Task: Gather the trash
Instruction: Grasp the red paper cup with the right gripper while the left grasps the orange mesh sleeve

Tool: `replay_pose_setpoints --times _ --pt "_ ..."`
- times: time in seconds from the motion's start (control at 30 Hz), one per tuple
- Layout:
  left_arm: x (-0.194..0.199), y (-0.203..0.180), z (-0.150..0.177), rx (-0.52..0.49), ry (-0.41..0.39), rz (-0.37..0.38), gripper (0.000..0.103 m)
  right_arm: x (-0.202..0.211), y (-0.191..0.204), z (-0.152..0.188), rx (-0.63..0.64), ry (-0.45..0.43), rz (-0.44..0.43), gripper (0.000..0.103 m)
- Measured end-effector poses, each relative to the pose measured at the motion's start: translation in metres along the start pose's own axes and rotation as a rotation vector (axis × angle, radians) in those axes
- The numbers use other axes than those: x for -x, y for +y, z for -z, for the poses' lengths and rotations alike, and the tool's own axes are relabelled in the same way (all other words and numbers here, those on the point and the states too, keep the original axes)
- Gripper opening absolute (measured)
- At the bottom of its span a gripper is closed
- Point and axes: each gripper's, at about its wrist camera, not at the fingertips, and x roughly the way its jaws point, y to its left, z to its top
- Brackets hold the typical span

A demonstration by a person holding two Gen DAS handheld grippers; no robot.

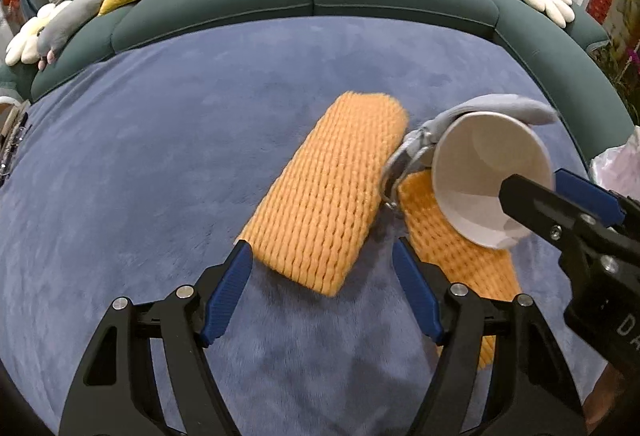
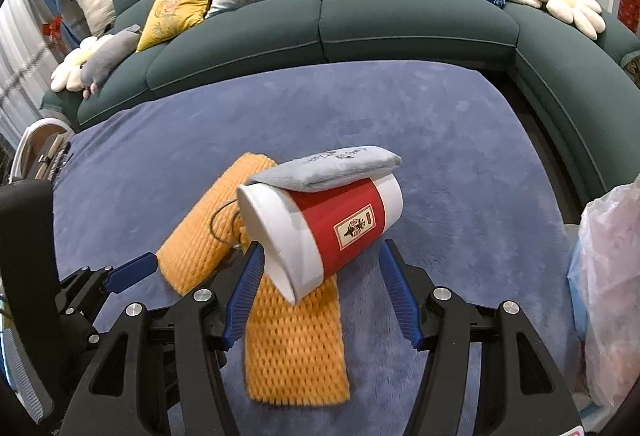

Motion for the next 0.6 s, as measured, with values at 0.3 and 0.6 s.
replay_pose_setpoints --times 0.3,0.6 --pt "-0.01 0.005 -0.008 0.027 -0.003 0.001 0.049 -0.016 -0.005 -0.001 -0.005 0.011 0.022 0.038" --pt "0.001 0.001 0.0 0.053 0.023 0.005 0.02 0.002 -0.032 0.011 -0.072 0.014 0.024 0.005"
